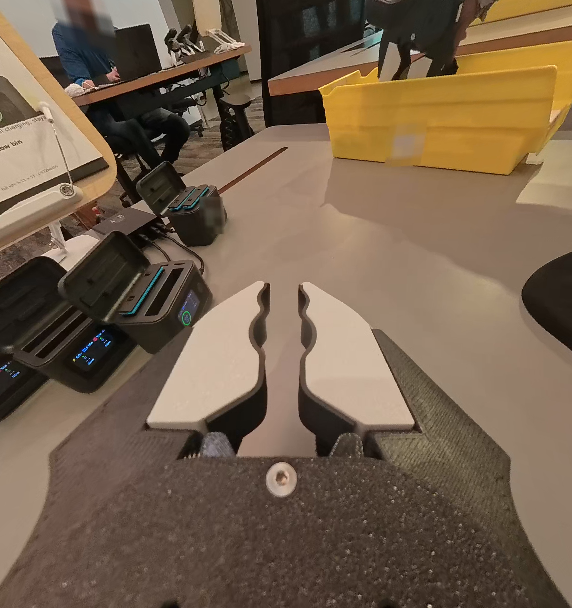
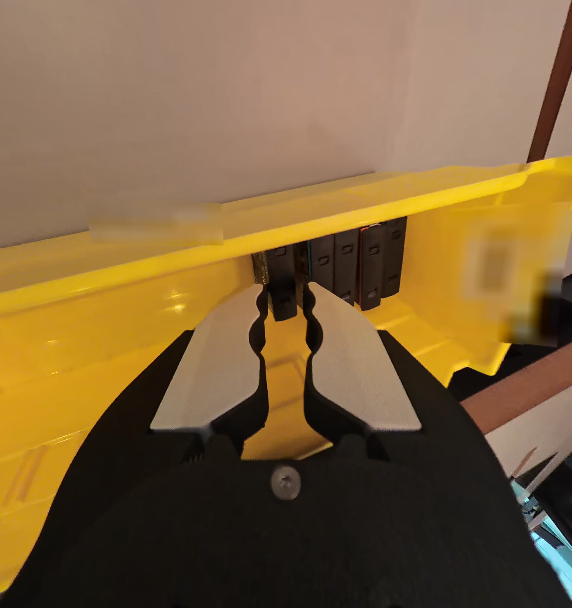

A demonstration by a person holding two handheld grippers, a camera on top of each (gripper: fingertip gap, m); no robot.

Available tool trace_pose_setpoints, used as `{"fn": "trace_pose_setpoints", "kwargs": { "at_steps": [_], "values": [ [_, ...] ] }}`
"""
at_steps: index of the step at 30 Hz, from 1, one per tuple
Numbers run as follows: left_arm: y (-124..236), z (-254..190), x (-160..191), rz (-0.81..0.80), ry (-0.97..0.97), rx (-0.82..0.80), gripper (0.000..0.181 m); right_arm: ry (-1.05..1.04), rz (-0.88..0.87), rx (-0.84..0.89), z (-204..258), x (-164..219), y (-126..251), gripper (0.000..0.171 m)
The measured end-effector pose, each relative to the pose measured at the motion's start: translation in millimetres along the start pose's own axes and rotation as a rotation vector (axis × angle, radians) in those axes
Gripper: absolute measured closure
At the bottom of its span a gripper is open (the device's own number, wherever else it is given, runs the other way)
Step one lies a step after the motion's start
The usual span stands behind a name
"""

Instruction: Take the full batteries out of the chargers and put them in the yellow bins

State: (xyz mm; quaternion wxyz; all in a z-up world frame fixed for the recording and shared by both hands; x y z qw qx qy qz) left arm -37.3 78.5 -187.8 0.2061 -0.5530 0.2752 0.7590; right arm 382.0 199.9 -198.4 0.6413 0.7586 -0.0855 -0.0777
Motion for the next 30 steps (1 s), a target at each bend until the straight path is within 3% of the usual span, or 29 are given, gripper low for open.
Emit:
{"fn": "trace_pose_setpoints", "kwargs": {
  "at_steps": [7,12,20,25,30],
  "values": [
    [0,2,1,0.007,-0.002,-0.017,0.166,-0.029,-0.025,0.082,-7,-1,17,0.152],
    [1,12,0,0.014,0.01,-0.085,0.168,-0.144,-0.204,0.236,-19,-24,63,0.155],
    [4,29,-1,0.019,0.017,-0.202,0.171,-0.342,-0.698,0.377,22,-148,122,0.167],
    [4,38,2,0.041,-0.011,-0.266,0.171,-0.47,-0.944,0.309,63,-222,110,0.171],
    [3,52,8,0.064,0.012,-0.32,0.168,-0.584,-1.049,0.225,107,-270,87,0.171]
  ]
}}
Point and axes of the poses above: each gripper's, where its closed fingertips meet, y back along the fingers, x out of its underside, z = x × y across the jaws, the point moved 4 cm from there along y, back along the fingers, and after that the axes turned 10 degrees about -x, right-handed, at the moved point
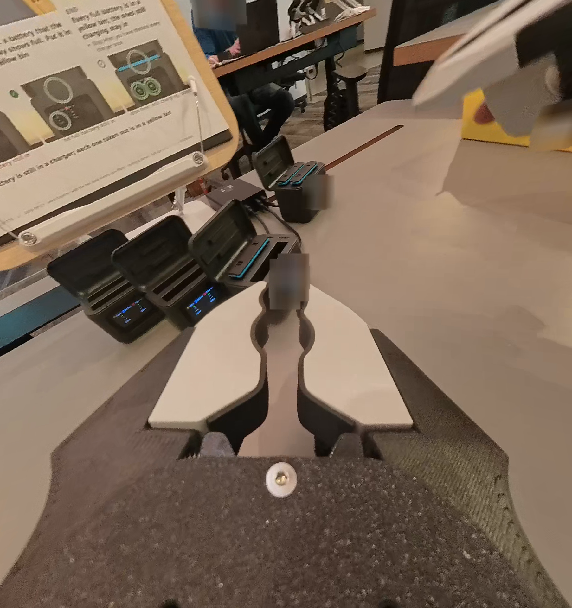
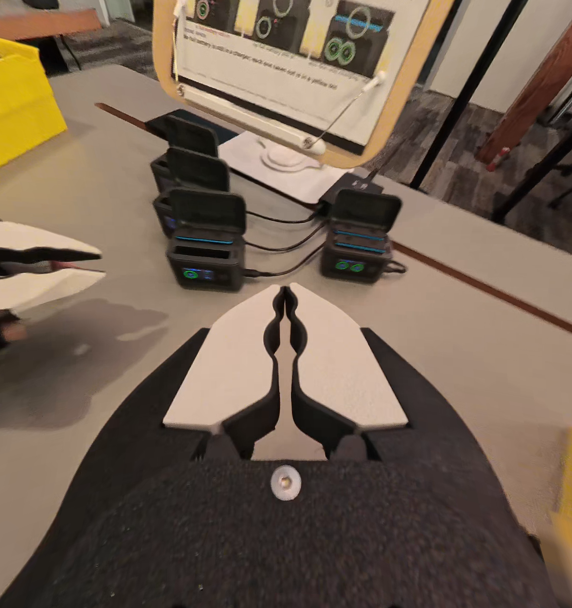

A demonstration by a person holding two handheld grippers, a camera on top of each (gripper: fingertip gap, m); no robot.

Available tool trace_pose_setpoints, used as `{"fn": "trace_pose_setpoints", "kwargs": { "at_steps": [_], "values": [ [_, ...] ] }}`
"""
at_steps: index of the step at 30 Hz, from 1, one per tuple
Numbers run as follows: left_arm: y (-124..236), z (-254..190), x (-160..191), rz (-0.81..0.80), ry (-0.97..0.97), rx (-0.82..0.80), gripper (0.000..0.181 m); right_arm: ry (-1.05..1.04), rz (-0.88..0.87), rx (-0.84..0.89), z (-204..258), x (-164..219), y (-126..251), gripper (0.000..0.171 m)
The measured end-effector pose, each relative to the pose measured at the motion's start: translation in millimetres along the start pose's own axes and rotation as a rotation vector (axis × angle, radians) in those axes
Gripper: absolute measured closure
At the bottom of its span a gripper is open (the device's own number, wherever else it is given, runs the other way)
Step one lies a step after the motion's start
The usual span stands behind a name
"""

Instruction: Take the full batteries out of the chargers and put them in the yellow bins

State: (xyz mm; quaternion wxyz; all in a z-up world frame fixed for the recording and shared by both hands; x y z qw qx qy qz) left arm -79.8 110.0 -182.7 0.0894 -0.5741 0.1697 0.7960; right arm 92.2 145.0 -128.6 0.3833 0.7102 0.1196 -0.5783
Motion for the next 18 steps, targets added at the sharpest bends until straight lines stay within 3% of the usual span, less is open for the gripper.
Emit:
{"fn": "trace_pose_setpoints", "kwargs": {
  "at_steps": [9,18],
  "values": [
    [-17,25,23,0.131,0.034,-0.035,0.158,-0.092,-0.013,-0.034,58,37,-33,0.171],
    [-58,25,48,0.354,0.061,0.138,0.12,-0.093,0.006,-0.037,68,61,-51,0.171]
  ]
}}
Point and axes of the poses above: each gripper's, where its closed fingertips meet, y back along the fingers, x out of its underside, z = x × y across the jaws, the point moved 4 cm from there along y, back along the fingers, and after that the axes turned 10 degrees about -x, right-handed, at the moved point
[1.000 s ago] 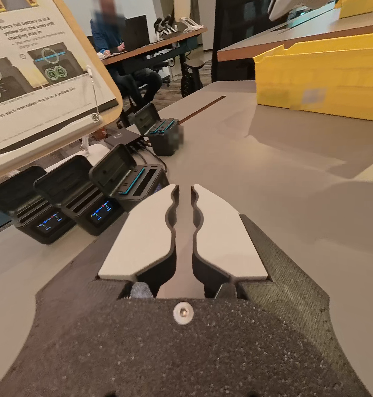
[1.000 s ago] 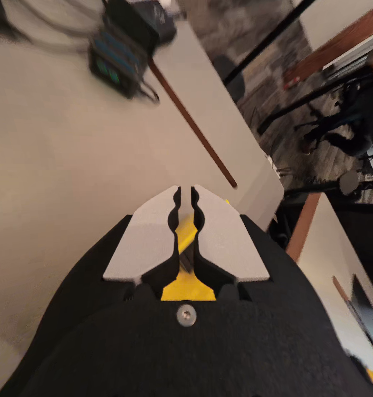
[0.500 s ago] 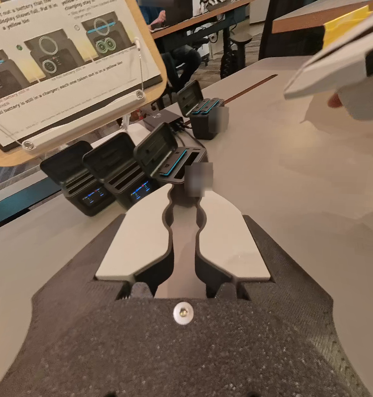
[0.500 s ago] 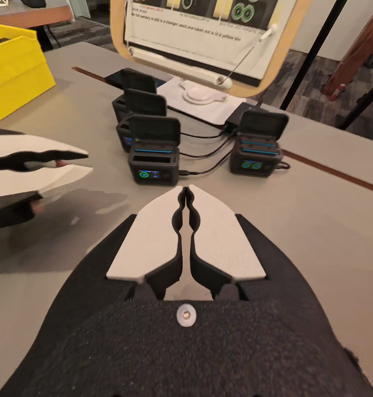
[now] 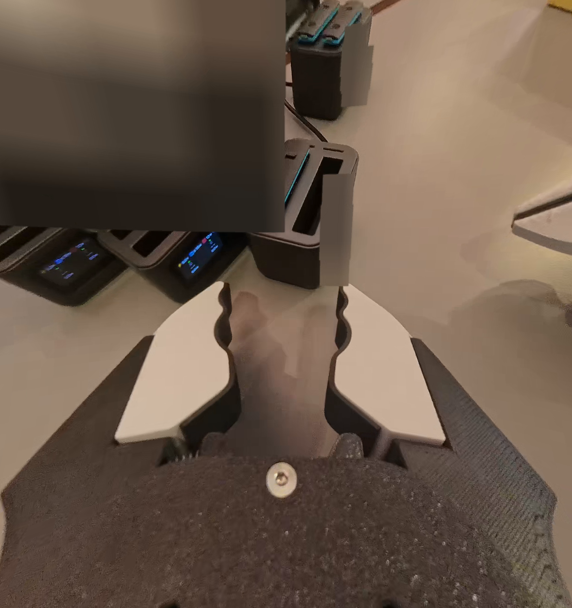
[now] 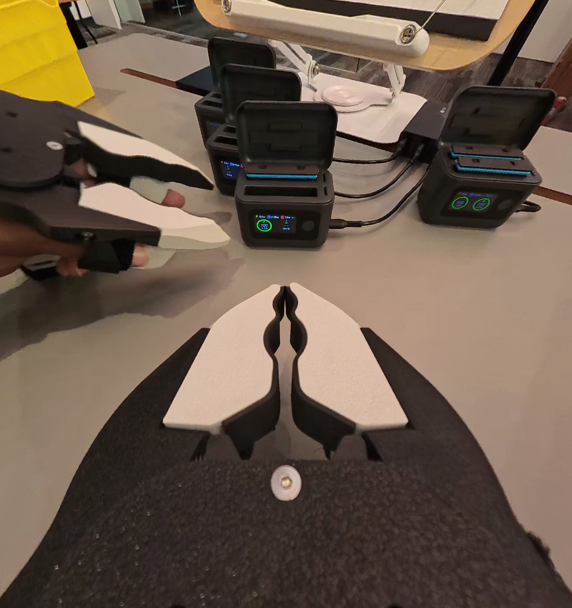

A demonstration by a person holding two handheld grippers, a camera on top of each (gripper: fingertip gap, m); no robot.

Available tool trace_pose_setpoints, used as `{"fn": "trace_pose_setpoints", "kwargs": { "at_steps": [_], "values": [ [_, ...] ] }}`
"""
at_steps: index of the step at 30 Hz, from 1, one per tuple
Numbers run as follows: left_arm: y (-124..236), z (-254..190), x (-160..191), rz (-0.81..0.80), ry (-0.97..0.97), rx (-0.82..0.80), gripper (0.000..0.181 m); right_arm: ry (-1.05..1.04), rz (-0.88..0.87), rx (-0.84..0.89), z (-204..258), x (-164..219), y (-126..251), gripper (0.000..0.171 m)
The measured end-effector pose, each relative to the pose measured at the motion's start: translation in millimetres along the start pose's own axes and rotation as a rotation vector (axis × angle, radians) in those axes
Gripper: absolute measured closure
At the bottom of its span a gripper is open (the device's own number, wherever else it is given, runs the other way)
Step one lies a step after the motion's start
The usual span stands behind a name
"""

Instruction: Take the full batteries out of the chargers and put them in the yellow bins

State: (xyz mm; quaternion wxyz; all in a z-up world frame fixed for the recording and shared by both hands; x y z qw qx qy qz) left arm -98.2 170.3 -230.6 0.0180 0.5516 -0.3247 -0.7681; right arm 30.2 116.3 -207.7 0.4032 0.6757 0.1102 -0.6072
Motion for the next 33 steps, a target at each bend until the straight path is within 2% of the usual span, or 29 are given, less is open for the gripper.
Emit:
{"fn": "trace_pose_setpoints", "kwargs": {
  "at_steps": [10,15,21,28,33],
  "values": [
    [-29,-6,-12,0.032,-0.05,0.094,0.11,0.0,0.007,0.003,-1,2,-3,0.171],
    [-39,-10,-15,0.05,-0.086,0.108,0.121,0.002,0.009,0.003,-1,3,-3,0.171],
    [-37,-14,-16,0.038,-0.103,0.114,0.123,0.022,-0.002,0.005,1,-1,-4,0.17],
    [-32,-21,-17,0.02,-0.102,0.129,0.124,0.084,-0.03,0.012,2,-18,-11,0.155],
    [-31,-24,-17,0.018,-0.109,0.128,0.124,0.08,-0.035,-0.017,-1,-29,-23,0.129]
  ]
}}
Point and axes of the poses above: each gripper's, where its closed fingertips meet, y back along the fingers, x out of its underside, z = x × y across the jaws, the point moved 4 cm from there along y, back along the fingers, and after that the axes turned 10 degrees about -x, right-handed, at the moved point
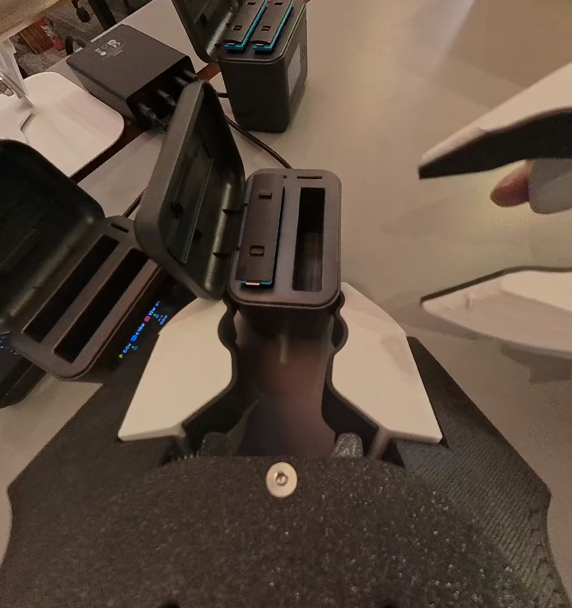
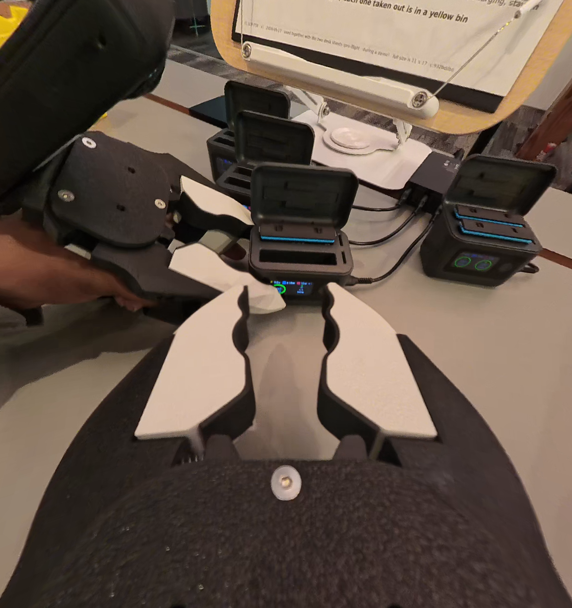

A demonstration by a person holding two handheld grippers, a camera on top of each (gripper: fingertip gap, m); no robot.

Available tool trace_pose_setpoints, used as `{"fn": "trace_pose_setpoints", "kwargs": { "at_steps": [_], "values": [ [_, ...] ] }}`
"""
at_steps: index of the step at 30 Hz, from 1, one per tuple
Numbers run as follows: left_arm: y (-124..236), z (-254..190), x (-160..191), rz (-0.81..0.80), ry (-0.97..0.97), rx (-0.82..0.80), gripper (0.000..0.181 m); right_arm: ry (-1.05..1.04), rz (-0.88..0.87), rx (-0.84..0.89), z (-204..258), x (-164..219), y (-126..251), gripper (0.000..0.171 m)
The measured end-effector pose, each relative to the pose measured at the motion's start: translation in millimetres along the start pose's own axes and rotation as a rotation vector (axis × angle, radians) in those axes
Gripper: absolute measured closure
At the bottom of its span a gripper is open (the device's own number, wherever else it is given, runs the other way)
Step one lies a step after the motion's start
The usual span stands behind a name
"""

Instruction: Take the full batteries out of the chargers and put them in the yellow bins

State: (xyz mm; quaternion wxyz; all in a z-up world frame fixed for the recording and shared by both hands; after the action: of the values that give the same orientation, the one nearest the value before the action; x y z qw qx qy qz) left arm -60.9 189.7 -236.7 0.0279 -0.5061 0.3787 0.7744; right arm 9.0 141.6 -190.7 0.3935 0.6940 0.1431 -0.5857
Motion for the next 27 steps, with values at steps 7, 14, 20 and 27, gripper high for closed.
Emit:
{"fn": "trace_pose_setpoints", "kwargs": {
  "at_steps": [7,14,20,27],
  "values": [
    [0,-1,1,0.0,-0.011,-0.006,0.124,-0.008,0.023,-0.028,-2,-12,-25,0.098],
    [0,-1,2,0.002,-0.021,-0.012,0.125,-0.023,0.061,-0.049,-5,-18,-44,0.098],
    [0,-1,2,-0.001,-0.029,-0.018,0.125,-0.027,0.104,-0.058,-12,-15,-51,0.097],
    [1,0,3,0.003,-0.019,-0.018,0.125,-0.03,0.151,-0.079,-19,-15,-63,0.106]
  ]
}}
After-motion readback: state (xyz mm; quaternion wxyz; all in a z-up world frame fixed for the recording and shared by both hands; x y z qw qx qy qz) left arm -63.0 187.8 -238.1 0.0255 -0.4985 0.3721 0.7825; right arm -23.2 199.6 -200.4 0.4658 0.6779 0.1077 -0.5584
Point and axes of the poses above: each gripper's, where its closed fingertips meet, y back along the fingers, x out of its underside, z = x × y across the jaws, the point moved 4 cm from there along y, back along the fingers, and after that the axes turned 10 degrees about -x, right-handed, at the moved point
